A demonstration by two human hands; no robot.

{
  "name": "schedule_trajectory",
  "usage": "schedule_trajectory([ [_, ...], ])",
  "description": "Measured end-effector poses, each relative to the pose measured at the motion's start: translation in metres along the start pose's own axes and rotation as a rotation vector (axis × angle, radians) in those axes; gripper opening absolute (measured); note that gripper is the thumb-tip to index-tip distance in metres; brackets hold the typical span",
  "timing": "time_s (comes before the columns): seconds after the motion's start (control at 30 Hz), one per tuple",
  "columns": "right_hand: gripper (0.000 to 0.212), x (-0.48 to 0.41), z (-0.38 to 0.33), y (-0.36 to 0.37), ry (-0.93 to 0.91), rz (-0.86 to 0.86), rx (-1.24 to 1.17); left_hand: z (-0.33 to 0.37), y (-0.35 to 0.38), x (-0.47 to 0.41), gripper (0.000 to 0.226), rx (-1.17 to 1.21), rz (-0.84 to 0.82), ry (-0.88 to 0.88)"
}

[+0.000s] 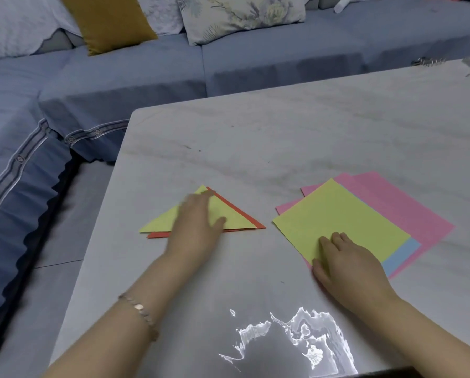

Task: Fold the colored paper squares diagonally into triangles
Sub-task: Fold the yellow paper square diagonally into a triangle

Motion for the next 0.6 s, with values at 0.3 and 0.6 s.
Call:
schedule_trajectory([
  [0.3,0.069,0.014,0.007,0.001,0.024,-0.048,-0.030,0.081,0.078,-0.017,0.055,0.156,-0.331,-0.108],
  [0.6,0.064,0.017,0.002,-0.004,-0.017,0.077,-0.098,0.082,0.058,-0.018,0.010,0.050,-0.166,-0.039],
])
Point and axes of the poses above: each hand's wrist, its own x-axis away from the middle knuckle, its own y-axis out of the palm, z = x × y, the point moved 3 cm from there along -x, towards the middle knuckle, and after that the axes turned 1 degree about z, right-handed, at the moved point
